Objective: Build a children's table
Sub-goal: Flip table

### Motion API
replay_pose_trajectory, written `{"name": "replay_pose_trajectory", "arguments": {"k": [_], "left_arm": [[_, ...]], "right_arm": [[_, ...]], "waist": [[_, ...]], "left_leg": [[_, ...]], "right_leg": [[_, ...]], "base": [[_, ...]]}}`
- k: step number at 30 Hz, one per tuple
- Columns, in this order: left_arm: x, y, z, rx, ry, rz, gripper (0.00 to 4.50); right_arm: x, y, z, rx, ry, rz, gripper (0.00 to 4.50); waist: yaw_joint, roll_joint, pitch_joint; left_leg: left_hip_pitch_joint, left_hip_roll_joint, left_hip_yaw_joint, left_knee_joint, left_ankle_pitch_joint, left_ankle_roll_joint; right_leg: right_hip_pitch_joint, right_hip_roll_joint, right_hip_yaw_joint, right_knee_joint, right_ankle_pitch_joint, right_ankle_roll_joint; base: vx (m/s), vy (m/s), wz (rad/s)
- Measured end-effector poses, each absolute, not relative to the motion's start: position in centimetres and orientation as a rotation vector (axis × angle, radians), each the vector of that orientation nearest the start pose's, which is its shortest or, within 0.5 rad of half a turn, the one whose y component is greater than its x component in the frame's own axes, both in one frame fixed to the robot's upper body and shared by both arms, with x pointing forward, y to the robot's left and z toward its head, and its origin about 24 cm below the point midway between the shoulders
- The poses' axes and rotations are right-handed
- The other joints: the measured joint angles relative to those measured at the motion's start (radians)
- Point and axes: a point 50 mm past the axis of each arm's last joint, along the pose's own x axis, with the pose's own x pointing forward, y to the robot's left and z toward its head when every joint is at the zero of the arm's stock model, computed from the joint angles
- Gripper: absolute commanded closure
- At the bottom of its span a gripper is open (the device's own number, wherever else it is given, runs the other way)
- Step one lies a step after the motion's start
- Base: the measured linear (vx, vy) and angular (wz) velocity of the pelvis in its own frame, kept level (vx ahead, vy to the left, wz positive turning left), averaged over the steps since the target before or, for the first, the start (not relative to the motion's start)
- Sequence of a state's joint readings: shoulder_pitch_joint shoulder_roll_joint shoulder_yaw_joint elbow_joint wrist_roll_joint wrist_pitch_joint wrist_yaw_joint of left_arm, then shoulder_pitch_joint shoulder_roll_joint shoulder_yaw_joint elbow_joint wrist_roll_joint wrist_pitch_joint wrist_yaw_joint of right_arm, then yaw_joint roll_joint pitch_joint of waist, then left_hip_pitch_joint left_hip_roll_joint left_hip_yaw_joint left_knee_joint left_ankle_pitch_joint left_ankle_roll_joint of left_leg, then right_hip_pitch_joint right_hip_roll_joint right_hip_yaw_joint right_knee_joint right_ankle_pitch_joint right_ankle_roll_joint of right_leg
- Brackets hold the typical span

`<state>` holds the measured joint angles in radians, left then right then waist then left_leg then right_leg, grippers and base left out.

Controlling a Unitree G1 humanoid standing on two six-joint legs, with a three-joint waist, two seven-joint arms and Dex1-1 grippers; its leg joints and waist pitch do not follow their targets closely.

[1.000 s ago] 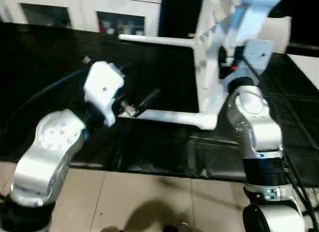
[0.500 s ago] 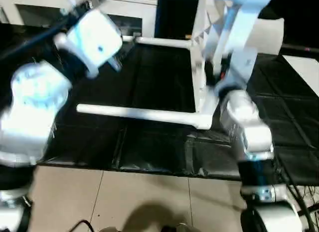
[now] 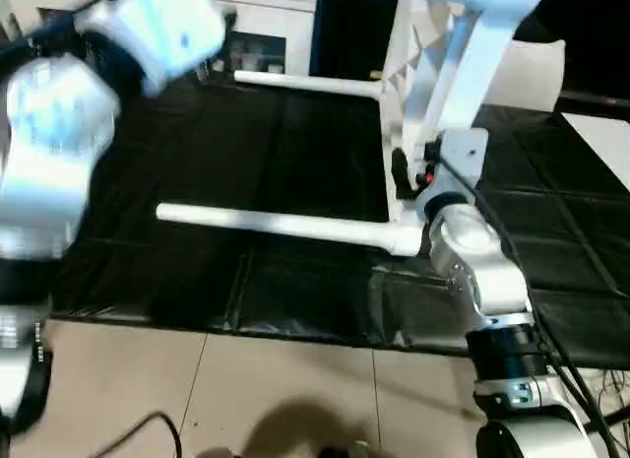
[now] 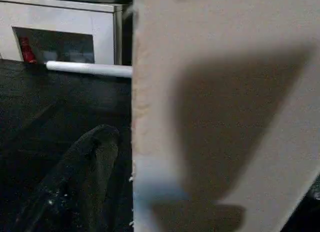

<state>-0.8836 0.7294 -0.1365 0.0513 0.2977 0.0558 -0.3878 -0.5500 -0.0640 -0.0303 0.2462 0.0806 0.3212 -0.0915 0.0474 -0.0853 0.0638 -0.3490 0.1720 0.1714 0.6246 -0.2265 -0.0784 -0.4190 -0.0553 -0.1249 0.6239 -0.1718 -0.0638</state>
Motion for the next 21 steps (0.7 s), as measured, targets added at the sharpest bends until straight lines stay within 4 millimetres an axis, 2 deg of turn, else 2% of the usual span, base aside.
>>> {"name": "replay_pose_trajectory", "arguments": {"k": [6,7,12,16,18,19,20,21], "left_arm": [[34.9,18.6,30.2,1.170,-0.500,-0.179,0.00],[35.1,18.7,30.4,1.168,-0.499,-0.169,0.00],[35.8,18.7,30.5,1.146,-0.514,-0.165,0.46],[36.2,18.4,30.7,1.137,-0.524,-0.176,0.79],[36.2,18.2,30.7,1.134,-0.530,-0.183,0.94],[36.2,18.2,30.6,1.133,-0.531,-0.185,0.94],[36.3,18.2,30.6,1.132,-0.531,-0.186,1.22],[36.3,18.2,30.7,1.132,-0.534,-0.186,1.22]], "right_arm": [[35.0,-13.1,11.4,-0.003,0.031,0.024,0.60],[35.0,-13.1,11.4,-0.002,0.028,0.025,0.79],[35.0,-13.2,11.6,-0.002,0.013,0.023,1.26],[35.0,-13.2,11.6,-0.007,0.011,0.020,1.44],[35.0,-13.3,11.6,-0.007,0.011,0.019,1.71],[35.0,-13.3,11.6,-0.007,0.010,0.018,1.71],[35.0,-13.4,11.6,-0.006,0.010,0.016,1.81],[35.0,-13.4,11.6,-0.006,0.010,0.015,1.81]], "waist": [[0.002,0.001,0.000],[0.001,0.001,0.000],[0.001,0.001,0.001],[0.001,0.002,0.001],[0.001,0.002,0.001],[0.001,0.002,0.002],[0.001,0.002,0.002],[0.001,0.002,0.002]], "left_leg": [[0.000,0.000,0.000,0.000,0.000,0.000],[0.000,0.000,0.000,0.000,0.000,0.000],[0.000,0.000,0.000,0.000,0.000,0.000],[0.000,0.000,0.000,0.000,0.000,0.000],[0.000,0.000,0.000,0.000,0.000,0.000],[0.000,0.000,0.000,0.000,0.000,-0.001],[0.000,0.000,0.000,0.000,0.000,-0.001],[0.000,0.000,0.000,0.000,0.000,-0.001]], "right_leg": [[-0.001,0.000,0.000,0.001,0.000,-0.001],[0.000,0.000,0.000,0.001,0.000,-0.001],[-0.001,0.000,0.000,0.001,0.000,-0.001],[-0.001,0.000,0.000,0.001,0.001,-0.001],[-0.001,0.000,0.000,0.001,0.001,-0.002],[-0.001,0.000,0.000,0.001,0.001,-0.002],[-0.001,0.000,0.000,0.001,0.001,-0.002],[-0.001,0.000,0.000,0.001,0.001,-0.002]], "base": [[0.000,0.000,0.00],[0.000,0.000,0.00],[0.000,0.000,0.00],[0.000,0.000,0.00],[0.000,0.000,0.00],[0.000,0.000,0.00],[0.000,0.000,0.00],[0.000,0.000,0.00]]}}
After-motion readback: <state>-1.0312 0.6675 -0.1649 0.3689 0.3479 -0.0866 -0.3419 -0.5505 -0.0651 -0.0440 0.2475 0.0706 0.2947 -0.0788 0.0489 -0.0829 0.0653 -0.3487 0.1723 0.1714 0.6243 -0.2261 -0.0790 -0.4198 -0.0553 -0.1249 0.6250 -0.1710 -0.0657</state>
